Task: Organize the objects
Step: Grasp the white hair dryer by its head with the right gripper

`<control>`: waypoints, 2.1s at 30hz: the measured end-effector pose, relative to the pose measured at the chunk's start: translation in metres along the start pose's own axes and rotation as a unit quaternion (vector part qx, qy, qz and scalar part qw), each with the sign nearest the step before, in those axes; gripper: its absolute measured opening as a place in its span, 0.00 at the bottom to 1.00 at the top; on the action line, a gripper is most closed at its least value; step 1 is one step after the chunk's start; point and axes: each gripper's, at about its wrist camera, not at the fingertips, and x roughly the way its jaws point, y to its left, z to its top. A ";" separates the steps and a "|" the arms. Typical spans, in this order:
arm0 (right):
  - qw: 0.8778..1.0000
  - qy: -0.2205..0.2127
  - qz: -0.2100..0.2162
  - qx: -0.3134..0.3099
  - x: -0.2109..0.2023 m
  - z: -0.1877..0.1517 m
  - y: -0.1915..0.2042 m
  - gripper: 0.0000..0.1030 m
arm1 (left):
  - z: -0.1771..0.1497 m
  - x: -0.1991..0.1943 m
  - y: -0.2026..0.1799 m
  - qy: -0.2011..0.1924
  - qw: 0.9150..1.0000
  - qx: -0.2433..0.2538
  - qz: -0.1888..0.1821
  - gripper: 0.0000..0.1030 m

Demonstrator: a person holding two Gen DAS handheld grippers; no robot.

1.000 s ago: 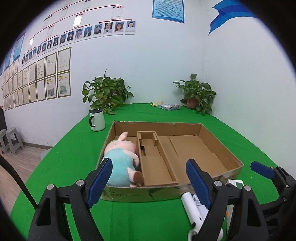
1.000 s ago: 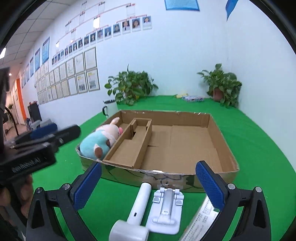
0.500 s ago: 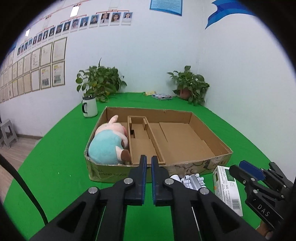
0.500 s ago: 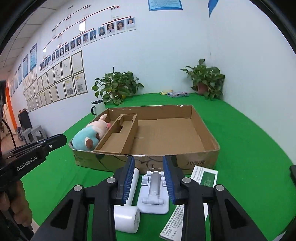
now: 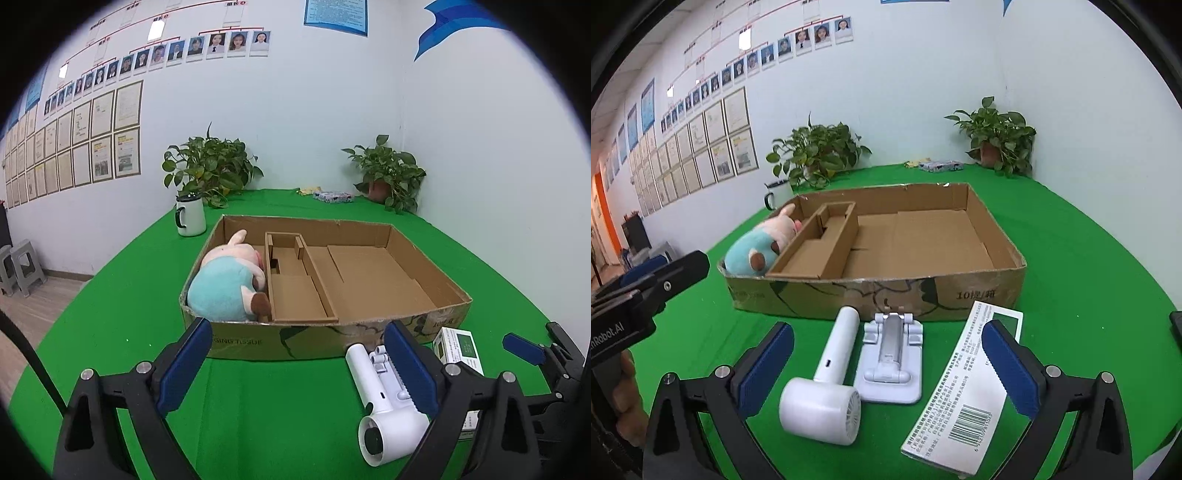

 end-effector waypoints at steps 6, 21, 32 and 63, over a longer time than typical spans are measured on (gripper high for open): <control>1.000 -0.001 -0.017 -0.010 -0.001 0.000 0.002 0.99 | -0.001 0.003 -0.008 0.008 1.000 0.009 -0.016 0.92; 1.000 0.006 0.006 -0.008 -0.008 -0.004 0.010 0.99 | 0.001 0.009 -0.011 0.022 0.999 -0.004 -0.035 0.91; 1.000 -0.012 0.014 -0.011 -0.021 -0.003 0.021 0.99 | 0.004 0.007 -0.005 0.008 0.999 -0.005 -0.035 0.82; 0.983 0.148 0.106 -0.024 -0.012 -0.107 0.057 0.57 | -0.094 0.089 -0.034 0.344 0.892 -0.092 -0.279 0.42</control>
